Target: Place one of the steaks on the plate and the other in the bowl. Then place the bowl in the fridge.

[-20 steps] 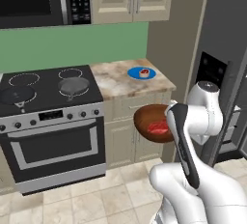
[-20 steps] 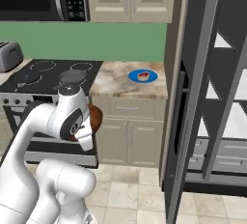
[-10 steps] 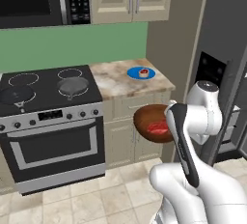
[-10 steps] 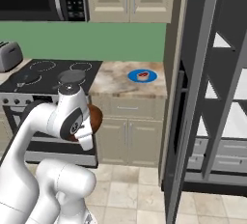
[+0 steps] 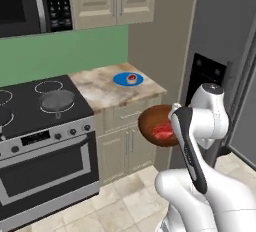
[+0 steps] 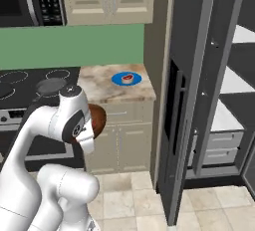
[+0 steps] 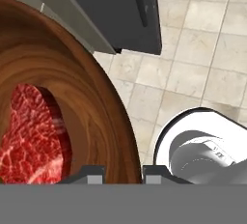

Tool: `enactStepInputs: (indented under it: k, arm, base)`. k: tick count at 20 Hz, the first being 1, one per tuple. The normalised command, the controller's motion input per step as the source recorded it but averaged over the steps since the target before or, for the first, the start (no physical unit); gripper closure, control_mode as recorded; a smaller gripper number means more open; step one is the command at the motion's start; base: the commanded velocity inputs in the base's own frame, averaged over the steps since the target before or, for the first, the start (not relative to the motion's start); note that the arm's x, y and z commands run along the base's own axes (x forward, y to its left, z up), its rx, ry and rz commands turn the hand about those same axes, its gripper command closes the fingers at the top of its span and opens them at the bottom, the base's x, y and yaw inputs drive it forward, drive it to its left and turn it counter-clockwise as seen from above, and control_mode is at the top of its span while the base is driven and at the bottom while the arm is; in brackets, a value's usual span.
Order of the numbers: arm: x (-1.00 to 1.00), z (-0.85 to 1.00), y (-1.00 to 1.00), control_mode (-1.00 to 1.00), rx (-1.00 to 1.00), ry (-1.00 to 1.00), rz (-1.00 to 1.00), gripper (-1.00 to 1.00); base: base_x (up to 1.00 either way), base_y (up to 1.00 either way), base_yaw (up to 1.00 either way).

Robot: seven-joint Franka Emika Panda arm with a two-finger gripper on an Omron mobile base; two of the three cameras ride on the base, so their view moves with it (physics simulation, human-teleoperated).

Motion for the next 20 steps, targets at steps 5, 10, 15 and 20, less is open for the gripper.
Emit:
enactStepInputs:
  k: [5,10,15,20]
  arm:
    - [0.0,0.0,0.0,1.0,0.0,0.0,0.0,1.0]
    - [0.0,0.0,0.0,1.0,0.0,0.0,0.0,1.0]
    - [0.0,0.0,0.0,1.0,0.0,0.0,0.0,1.0]
    - [0.0,0.0,0.0,1.0,0.0,0.0,0.0,1.0]
  base:
    - [0.08,0.87,-0.28]
    - [0.01,0.09,-0.33]
    - [0.0,-0.02,-0.74]
    - [0.0,-0.01,-0.82]
